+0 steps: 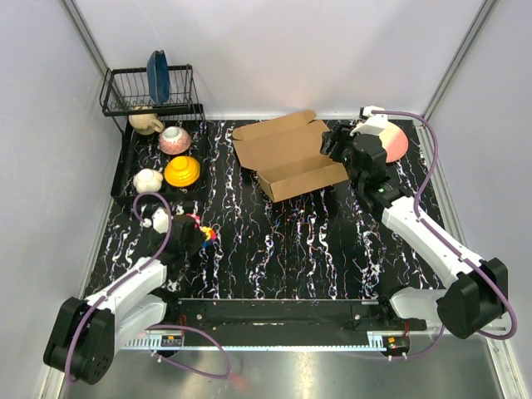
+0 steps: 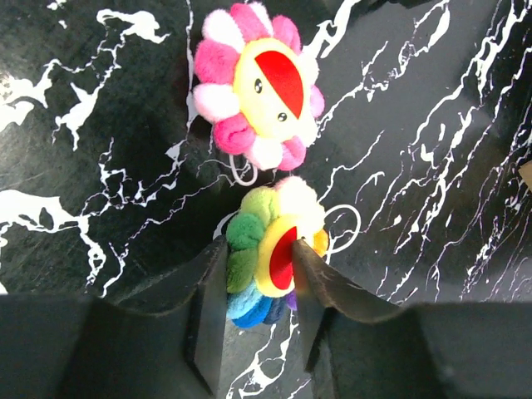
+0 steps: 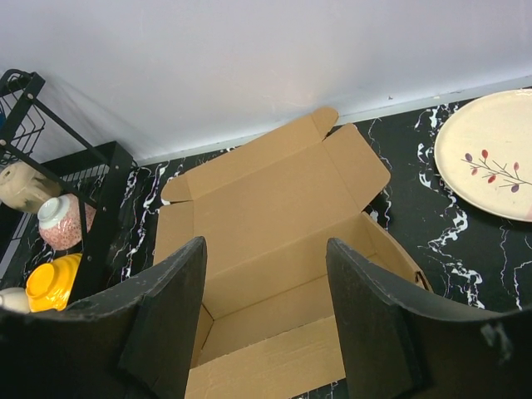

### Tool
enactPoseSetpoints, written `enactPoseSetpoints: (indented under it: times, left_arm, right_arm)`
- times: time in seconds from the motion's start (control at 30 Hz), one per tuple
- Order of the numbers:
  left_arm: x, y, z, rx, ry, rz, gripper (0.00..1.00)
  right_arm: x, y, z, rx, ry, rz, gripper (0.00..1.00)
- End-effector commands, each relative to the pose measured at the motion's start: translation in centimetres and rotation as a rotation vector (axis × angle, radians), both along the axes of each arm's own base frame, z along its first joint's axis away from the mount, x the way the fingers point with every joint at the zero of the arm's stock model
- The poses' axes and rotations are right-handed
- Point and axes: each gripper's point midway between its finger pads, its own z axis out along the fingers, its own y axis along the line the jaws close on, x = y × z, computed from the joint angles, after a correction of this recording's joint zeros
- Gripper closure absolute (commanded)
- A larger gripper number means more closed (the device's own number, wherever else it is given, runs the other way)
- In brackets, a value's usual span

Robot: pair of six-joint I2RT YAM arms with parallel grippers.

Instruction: Fold the paper box

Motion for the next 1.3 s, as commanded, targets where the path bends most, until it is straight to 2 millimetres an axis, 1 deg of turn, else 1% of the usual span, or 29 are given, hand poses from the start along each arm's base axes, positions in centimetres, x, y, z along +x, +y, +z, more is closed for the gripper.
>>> enactPoseSetpoints:
  times: [0.0,0.1,0.13,0.23,0.27,0.3,0.33,0.37,0.4,0.47,0.5,0.53,0.6,0.63,0.77,0.8,0.83,0.9,0.93,0.97,1.0,1.03,1.07,1.1,1.13,1.17,1.2,1.23,1.27]
  left_arm:
    - [1.1,-0.3,1.1,-0.026,-0.069,-0.007,0.68]
    - [1.1,-0.4,1.1,-0.029,-0.074,-0.010,0.72]
    - [1.0,-0.3,1.0,-0.027,-0.072,-0.010,0.75]
    - [1.0,-0.4,2.0,-0.035,-0.101,-0.018,0.80]
    - [1.0,-0.5,2.6,-0.043,-0.116,-0.024,0.80]
    - [0.9,-0.6,3.0,-0.049,-0.122,-0.031,0.81]
    - [1.2,-0.8,4.0,-0.058,-0.145,-0.042,0.81]
    - [1.1,-1.2,5.0,-0.078,-0.168,-0.060,0.82]
    - [1.2,-1.4,5.9,-0.089,-0.191,-0.068,0.82]
    - [1.7,-1.9,8.7,-0.113,-0.268,-0.090,0.83]
    - [1.8,-2.0,9.7,-0.121,-0.294,-0.094,0.83]
    - [2.2,-2.2,11.4,-0.130,-0.335,-0.105,0.83]
    - [2.5,-2.9,13.5,-0.153,-0.379,-0.134,0.84]
    - [2.8,-3.3,15.0,-0.164,-0.411,-0.153,0.84]
    - [3.6,-5.2,18.5,-0.220,-0.493,-0.221,0.84]
    - [3.9,-5.5,19.9,-0.223,-0.524,-0.233,0.84]
    - [4.1,-6.1,20.2,-0.225,-0.527,-0.251,0.84]
    - [4.7,-6.7,22.4,-0.225,-0.575,-0.278,0.83]
    - [5.0,-7.2,22.3,-0.223,-0.565,-0.295,0.83]
    - [5.3,-7.5,23.1,-0.231,-0.585,-0.305,0.83]
    - [5.5,-7.8,24.0,-0.237,-0.604,-0.313,0.83]
    - [5.7,-8.3,24.1,-0.242,-0.602,-0.326,0.83]
    - [6.0,-8.6,25.1,-0.255,-0.639,-0.330,0.83]
    - [6.2,-8.9,25.8,-0.261,-0.655,-0.336,0.83]
    - [6.4,-9.6,25.7,-0.265,-0.652,-0.352,0.83]
    - [6.6,-10.0,26.3,-0.275,-0.669,-0.361,0.83]
    - [6.8,-10.5,26.8,-0.281,-0.679,-0.369,0.83]
    - [7.0,-11.3,26.6,-0.285,-0.673,-0.385,0.83]
    - [7.2,-11.8,27.2,-0.294,-0.694,-0.393,0.83]
  right_arm:
    - [-0.2,0.4,1.6,0.025,-0.052,0.008,0.35]
    - [-0.2,0.4,1.4,0.021,-0.048,0.007,0.35]
    - [-0.2,0.4,1.4,0.018,-0.049,0.007,0.35]
    - [-0.1,0.3,1.3,0.005,-0.043,0.007,0.36]
    - [0.0,0.3,1.2,-0.005,-0.043,0.001,0.35]
    - [0.3,0.3,0.8,-0.016,-0.033,-0.007,0.35]
    - [0.5,0.1,0.5,-0.027,-0.027,-0.019,0.35]
    - [0.8,-0.5,0.2,-0.049,-0.025,-0.054,0.35]
    - [1.4,-0.4,-0.9,-0.074,-0.005,-0.064,0.35]
    - [2.0,-0.4,-1.9,-0.114,0.014,-0.070,0.35]
    - [2.5,-0.1,-3.2,-0.131,0.040,-0.067,0.35]
    - [2.7,-0.1,-3.9,-0.136,0.056,-0.068,0.35]
    - [2.9,0.5,-5.7,-0.144,0.096,-0.049,0.36]
    - [2.9,0.6,-6.7,-0.146,0.117,-0.047,0.36]
    - [2.8,0.5,-9.2,-0.167,0.170,-0.048,0.36]
    - [2.5,0.4,-9.6,-0.171,0.182,-0.048,0.36]
    - [2.3,0.4,-10.2,-0.170,0.194,-0.046,0.37]
    - [1.7,0.3,-10.9,-0.174,0.209,-0.042,0.37]
    - [1.4,0.3,-11.3,-0.169,0.222,-0.037,0.37]
    - [1.1,0.2,-11.7,-0.173,0.233,-0.037,0.37]
    - [0.4,0.3,-12.6,-0.182,0.252,-0.029,0.38]
    - [0.0,0.3,-12.9,-0.181,0.260,-0.029,0.38]
    - [-0.4,0.3,-13.4,-0.183,0.269,-0.024,0.37]
    - [-1.2,0.1,-14.4,-0.191,0.287,-0.021,0.38]
    - [-1.7,0.3,-14.9,-0.184,0.300,-0.013,0.38]
    - [-2.1,0.3,-15.3,-0.181,0.309,-0.010,0.38]
    - [-3.0,0.1,-16.2,-0.189,0.330,-0.008,0.38]
    - [-3.5,0.2,-16.4,-0.184,0.335,-0.005,0.38]
    - [-4.0,0.2,-16.6,-0.183,0.338,-0.002,0.38]
